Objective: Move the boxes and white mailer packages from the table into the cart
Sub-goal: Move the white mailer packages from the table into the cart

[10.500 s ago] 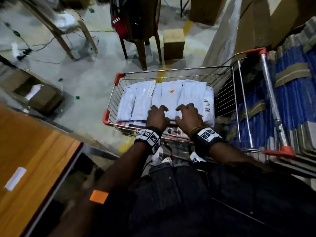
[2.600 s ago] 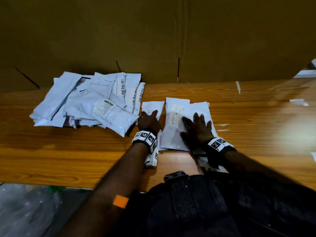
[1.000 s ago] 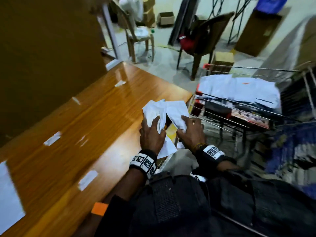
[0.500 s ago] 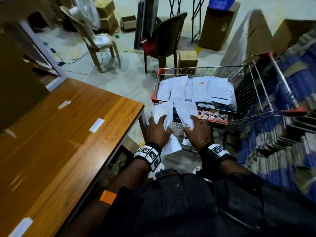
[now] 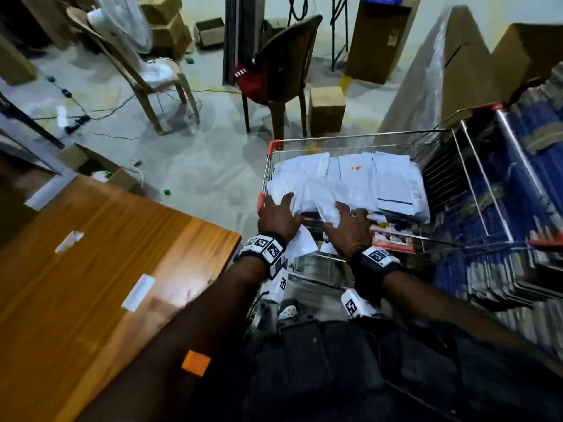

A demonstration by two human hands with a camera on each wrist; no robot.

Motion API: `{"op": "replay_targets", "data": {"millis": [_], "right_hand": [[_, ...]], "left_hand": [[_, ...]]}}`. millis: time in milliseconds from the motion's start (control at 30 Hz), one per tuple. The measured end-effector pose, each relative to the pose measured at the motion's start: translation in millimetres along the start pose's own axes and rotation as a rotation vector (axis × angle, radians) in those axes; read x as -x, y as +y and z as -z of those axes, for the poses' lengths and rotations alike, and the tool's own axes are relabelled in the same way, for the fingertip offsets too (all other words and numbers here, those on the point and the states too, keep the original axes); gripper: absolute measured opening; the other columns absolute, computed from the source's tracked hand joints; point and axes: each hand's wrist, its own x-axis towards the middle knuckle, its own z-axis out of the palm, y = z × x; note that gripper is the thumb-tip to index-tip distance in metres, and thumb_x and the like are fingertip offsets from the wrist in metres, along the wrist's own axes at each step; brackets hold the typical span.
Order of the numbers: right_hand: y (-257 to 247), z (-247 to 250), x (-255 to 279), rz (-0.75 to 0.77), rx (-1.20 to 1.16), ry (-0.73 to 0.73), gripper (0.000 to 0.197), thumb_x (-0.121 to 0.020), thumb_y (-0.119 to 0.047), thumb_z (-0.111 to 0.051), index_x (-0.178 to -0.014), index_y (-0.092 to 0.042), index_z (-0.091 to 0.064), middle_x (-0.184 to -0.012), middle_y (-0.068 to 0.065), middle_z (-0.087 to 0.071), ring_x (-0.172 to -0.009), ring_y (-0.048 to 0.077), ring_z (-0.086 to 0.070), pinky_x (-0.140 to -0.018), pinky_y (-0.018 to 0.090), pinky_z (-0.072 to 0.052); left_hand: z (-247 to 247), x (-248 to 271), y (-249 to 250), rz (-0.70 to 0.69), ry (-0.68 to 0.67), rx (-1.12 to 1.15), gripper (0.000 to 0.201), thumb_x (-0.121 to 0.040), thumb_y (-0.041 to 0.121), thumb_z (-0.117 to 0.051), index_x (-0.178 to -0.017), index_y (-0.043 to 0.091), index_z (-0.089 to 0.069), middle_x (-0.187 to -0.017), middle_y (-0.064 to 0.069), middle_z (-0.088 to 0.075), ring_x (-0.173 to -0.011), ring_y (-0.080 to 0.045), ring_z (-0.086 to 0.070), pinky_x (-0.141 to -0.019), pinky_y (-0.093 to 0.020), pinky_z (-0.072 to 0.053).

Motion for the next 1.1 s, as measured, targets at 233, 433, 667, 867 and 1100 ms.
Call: {"op": "replay_targets", "data": {"millis": [233,433,667,867,1100], "right_hand": [[-36.4,-18.9,-106.9,-0.102,0.021,-0.043,0.064,-0.085,-0.040,-0.058,-0.144,-0.030,-0.035,-0.140,0.018,-0.027,-0.129,0.041,-0.032,-0.102,0.051,-0.036],[-51.0,-45.3,-168.9,-0.167,0.035,-0.042,0.064,-0.087,-0.039,-0.058,-0.145,-0.029,-0.033,-0.140,0.018,-0.025,-0.126,0.040,-0.033,-0.102,0.051,-0.037],[-51.7,-69.5,-206.4,-0.078,0.065,-0.198,0.067,-0.096,-0.045,-0.051,-0.153,-0.030,-0.020,-0.160,0.019,0.006,-0.144,0.040,-0.013,-0.114,0.051,-0.025],[-37.1,-73.5,-221.8,0.078,0.294,-0.455,0.078,-0.092,-0.038,-0.058,-0.154,-0.037,-0.010,-0.160,0.007,0.024,-0.149,0.034,0.010,-0.115,0.051,-0.020],[-42.6,-66.2,-217.3,0.087,0.302,-0.445,0.076,-0.091,-0.042,-0.059,-0.153,-0.035,-0.016,-0.160,0.006,0.022,-0.149,0.033,0.008,-0.115,0.051,-0.023]], "left_hand": [[-0.8,-118.1,8.2,0.066,-0.094,-0.013,0.063,-0.091,0.038,-0.055,-0.149,0.031,-0.031,-0.150,-0.025,-0.024,-0.132,-0.045,-0.035,-0.110,-0.046,-0.031],[-22.2,-183.3,7.4,0.123,-0.124,-0.022,0.054,-0.095,0.031,-0.049,-0.147,0.033,-0.036,-0.152,-0.022,-0.022,-0.132,-0.044,-0.035,-0.109,-0.045,-0.031],[-42.7,-220.1,-0.3,0.102,-0.198,-0.168,0.064,-0.094,0.034,-0.055,-0.151,0.031,-0.026,-0.160,-0.020,-0.001,-0.140,-0.048,-0.022,-0.110,-0.052,-0.029],[-52.1,-231.8,-11.3,0.143,-0.382,-0.128,0.075,-0.093,0.023,-0.056,-0.154,0.036,-0.014,-0.162,-0.008,0.013,-0.142,-0.044,-0.023,-0.112,-0.048,-0.033],[-46.4,-230.7,-20.1,0.089,-0.450,-0.084,0.082,-0.090,0.029,-0.063,-0.155,0.034,-0.012,-0.161,-0.013,0.016,-0.133,-0.041,-0.043,-0.107,-0.043,-0.041]]}}
